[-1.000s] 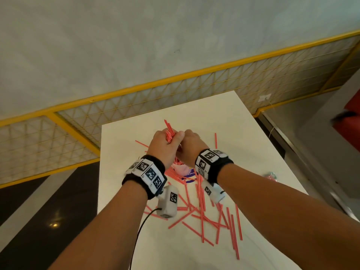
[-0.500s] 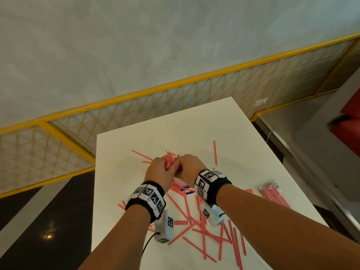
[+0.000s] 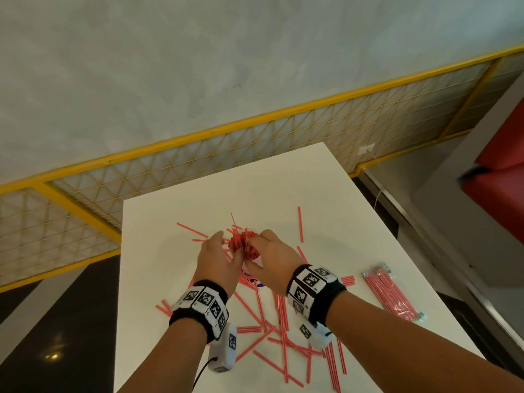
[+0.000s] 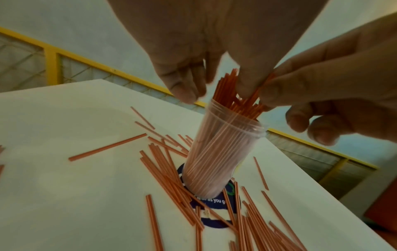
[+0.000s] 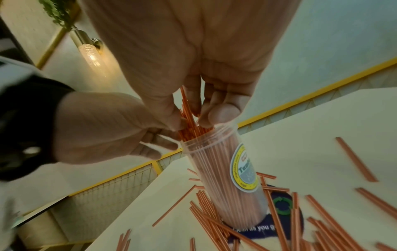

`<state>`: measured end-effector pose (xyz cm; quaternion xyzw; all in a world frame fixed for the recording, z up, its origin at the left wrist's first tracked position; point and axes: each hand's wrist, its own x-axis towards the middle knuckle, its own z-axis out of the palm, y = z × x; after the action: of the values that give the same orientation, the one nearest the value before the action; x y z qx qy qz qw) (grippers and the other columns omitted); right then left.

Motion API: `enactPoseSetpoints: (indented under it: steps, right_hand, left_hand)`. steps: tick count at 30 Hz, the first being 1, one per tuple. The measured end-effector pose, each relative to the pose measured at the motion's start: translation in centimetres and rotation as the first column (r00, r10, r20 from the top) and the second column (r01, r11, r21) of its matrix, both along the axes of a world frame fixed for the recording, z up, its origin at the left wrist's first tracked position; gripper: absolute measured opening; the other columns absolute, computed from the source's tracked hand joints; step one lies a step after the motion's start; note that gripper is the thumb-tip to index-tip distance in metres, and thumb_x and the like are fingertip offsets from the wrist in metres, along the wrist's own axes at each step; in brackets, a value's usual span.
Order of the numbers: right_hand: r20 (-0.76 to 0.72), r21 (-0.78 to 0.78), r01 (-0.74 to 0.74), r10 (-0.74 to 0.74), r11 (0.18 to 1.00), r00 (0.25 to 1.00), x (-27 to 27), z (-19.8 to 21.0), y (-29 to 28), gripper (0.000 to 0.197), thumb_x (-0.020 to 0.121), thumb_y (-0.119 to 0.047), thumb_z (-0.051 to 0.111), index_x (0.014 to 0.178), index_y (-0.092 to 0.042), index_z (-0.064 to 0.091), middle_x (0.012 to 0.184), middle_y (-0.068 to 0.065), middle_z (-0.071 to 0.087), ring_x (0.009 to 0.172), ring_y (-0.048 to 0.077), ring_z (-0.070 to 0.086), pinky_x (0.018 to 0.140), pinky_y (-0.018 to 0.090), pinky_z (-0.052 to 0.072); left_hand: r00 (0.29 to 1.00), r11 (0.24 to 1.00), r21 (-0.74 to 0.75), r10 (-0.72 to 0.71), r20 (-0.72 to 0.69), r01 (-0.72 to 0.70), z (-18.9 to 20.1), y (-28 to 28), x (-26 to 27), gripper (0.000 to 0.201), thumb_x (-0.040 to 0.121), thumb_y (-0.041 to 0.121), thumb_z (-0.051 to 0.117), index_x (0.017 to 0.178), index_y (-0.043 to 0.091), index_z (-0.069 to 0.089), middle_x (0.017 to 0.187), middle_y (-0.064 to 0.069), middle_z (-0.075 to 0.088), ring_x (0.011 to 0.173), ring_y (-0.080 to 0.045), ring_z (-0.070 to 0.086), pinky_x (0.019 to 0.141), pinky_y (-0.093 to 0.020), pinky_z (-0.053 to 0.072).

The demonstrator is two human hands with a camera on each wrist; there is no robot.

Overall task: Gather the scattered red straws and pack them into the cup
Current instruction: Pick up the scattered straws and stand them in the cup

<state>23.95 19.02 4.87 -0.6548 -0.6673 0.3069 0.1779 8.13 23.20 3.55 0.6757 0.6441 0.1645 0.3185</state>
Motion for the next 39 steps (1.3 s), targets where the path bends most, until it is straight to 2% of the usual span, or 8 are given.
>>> enactPoseSetpoints:
  steps: [5,10,14,17,20,27,33,39]
  right_hand:
    - [-0.083,0.004,0.026,-0.025,1.000,0.996,1.2,-0.9,-2.1,0.057,0.097,-0.030,0.057,0.151,-0.019,0.043,0.144,-0.001,0.046,0.117,0.020,0.060,0.098,0.028,0.048]
    - [-0.110,-0.004,0.115,-0.115,0.993,0.987,2.9,-0.9,-3.7,0.041,0.098,-0.030,0.052,0.139,-0.023,0.050,0.126,-0.003,0.052,0.098,0.015,0.063,0.092,0.034,0.054]
    - [-0.080,0.017,0.145,-0.143,0.989,0.986,4.3,-0.5,-7.0,0.024,0.099,-0.033,0.052,0.120,-0.027,0.060,0.109,-0.008,0.055,0.082,0.010,0.060,0.082,0.032,0.054]
    - [0.062,-0.109,0.137,-0.131,0.985,0.989,5.8,-1.7,-10.8,0.014,0.098,-0.035,0.049,0.101,-0.023,0.055,0.099,-0.005,0.060,0.082,0.015,0.059,0.080,0.036,0.054]
    - [0.259,-0.364,0.195,-0.102,0.911,0.960,7.3,-3.9,-15.0,0.053,0.097,-0.054,0.051,0.132,-0.015,0.043,0.120,0.002,0.065,0.105,0.019,0.065,0.085,0.028,0.051]
    - [0.335,-0.598,0.321,-0.134,0.735,0.933,6.3,-8.8,-19.6,0.060,0.086,-0.051,0.065,0.122,-0.010,0.041,0.115,0.003,0.066,0.106,0.023,0.069,0.079,0.027,0.050]
    - [0.292,-0.534,0.362,-0.236,0.764,0.927,4.9,-9.8,-16.6,0.022,0.101,-0.013,0.041,0.122,-0.009,0.043,0.118,0.009,0.066,0.105,0.025,0.068,0.079,0.027,0.050]
    - [0.301,-0.213,0.401,-0.331,0.891,0.894,6.6,-8.5,-11.1,0.043,0.102,-0.041,0.046,0.132,-0.011,0.046,0.132,0.008,0.048,0.116,0.025,0.052,0.095,0.035,0.051]
  left_hand:
    - [0.974,0.949,0.224,-0.223,-0.024,0.223,1.4,0.0,2.1,0.084,0.092,0.030,0.063,0.161,0.029,0.017,0.165,0.001,0.026,0.152,-0.017,0.024,0.124,-0.036,0.026]
    - [0.878,0.882,0.134,-0.414,-0.239,0.452,0.1,0.5,2.1,0.058,0.102,0.029,0.046,0.158,0.022,0.034,0.167,0.003,0.026,0.155,-0.016,0.018,0.129,-0.044,0.007]
    - [0.773,0.866,0.005,-0.444,-0.453,0.500,-0.7,0.7,1.8,0.055,0.112,0.030,0.022,0.164,0.020,0.011,0.173,0.004,0.001,0.159,-0.018,-0.004,0.129,-0.040,0.000]
    - [0.774,0.854,-0.031,-0.486,-0.405,0.520,-0.5,0.7,1.7,0.058,0.112,0.032,0.020,0.165,0.022,0.001,0.172,0.006,-0.008,0.158,-0.015,-0.010,0.129,-0.036,0.000]
    - [0.814,0.848,0.074,-0.475,-0.334,0.525,-0.5,0.3,1.2,0.060,0.110,0.036,0.021,0.164,0.028,-0.003,0.171,0.009,-0.009,0.158,-0.011,-0.008,0.128,-0.033,-0.003]
    - [0.653,0.764,-0.054,-0.584,-0.482,0.643,-1.7,-0.9,0.6,0.085,0.092,0.063,-0.014,0.165,0.023,0.004,0.171,0.006,-0.012,0.157,-0.018,-0.017,0.129,-0.042,0.000]
    - [0.761,0.802,0.075,-0.528,-0.377,0.593,0.5,-2.0,1.0,0.057,0.109,0.040,0.028,0.162,0.023,0.022,0.172,0.003,0.002,0.159,-0.017,-0.001,0.128,-0.039,-0.001]
    - [0.905,0.865,0.268,-0.403,-0.133,0.425,1.0,-7.2,-1.2,0.028,0.104,0.031,0.046,0.126,0.028,0.063,0.129,0.015,0.057,0.119,0.000,0.049,0.106,-0.025,0.042]
